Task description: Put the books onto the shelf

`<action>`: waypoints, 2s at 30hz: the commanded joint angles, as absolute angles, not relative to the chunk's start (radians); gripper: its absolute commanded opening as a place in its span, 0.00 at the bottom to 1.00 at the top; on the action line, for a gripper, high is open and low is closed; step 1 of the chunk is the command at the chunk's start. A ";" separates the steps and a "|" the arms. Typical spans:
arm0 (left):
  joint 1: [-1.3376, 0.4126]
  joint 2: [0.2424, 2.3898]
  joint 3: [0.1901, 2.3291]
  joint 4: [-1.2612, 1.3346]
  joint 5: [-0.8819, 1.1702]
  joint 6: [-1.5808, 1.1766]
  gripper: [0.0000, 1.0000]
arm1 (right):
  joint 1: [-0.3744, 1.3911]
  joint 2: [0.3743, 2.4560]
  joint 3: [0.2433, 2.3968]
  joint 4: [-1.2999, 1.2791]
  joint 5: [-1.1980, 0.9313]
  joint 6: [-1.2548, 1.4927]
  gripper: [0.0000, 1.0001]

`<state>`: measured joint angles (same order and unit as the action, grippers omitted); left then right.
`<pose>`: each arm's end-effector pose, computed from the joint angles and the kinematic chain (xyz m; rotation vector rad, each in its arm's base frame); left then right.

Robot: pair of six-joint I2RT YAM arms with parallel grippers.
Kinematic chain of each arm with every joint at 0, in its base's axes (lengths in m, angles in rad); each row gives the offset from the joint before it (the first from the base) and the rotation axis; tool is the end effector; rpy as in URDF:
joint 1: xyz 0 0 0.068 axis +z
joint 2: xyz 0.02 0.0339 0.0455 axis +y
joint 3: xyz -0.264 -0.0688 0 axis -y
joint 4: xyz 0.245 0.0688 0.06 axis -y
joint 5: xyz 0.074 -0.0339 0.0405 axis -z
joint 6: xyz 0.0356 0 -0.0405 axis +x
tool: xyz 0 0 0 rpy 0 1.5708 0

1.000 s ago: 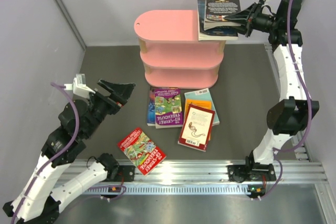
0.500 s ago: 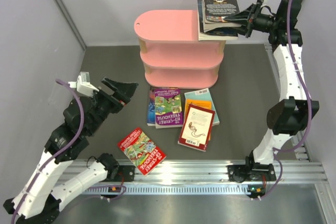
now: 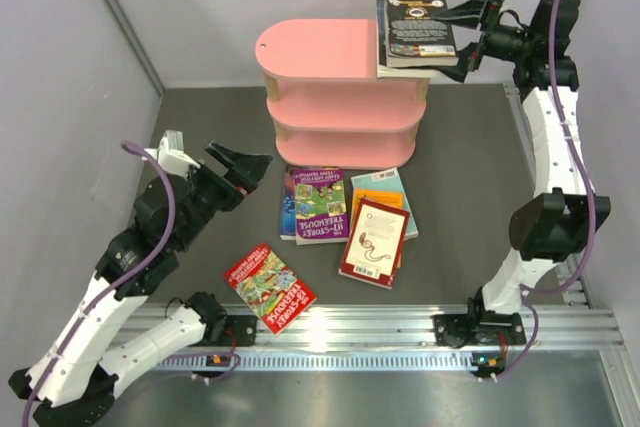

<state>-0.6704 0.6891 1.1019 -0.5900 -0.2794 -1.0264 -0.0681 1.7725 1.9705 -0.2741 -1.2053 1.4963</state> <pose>0.1026 -0.0688 0.4155 -0.5378 1.7691 -0.9822 0.3891 0.0068 0.4726 0.4383 2.0107 1.9553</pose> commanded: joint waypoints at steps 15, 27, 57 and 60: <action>-0.669 0.749 1.137 -0.512 -0.245 -1.009 0.99 | -0.064 1.631 1.692 0.504 -1.198 2.228 1.00; -0.669 0.719 1.115 -0.511 -0.262 -1.028 0.99 | -0.051 1.695 1.901 0.491 -1.215 2.367 1.00; -0.669 0.686 1.081 -0.520 -0.265 -1.055 0.98 | 0.021 1.712 1.996 0.684 -1.031 2.632 1.00; -0.669 0.672 1.077 -0.534 -0.273 -1.057 0.98 | 0.023 1.652 1.883 0.713 -1.023 2.629 1.00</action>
<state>-0.6704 0.6937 1.0828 -0.5686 -0.2558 -1.0496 0.0151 1.7317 1.9537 0.6254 -1.0470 2.0014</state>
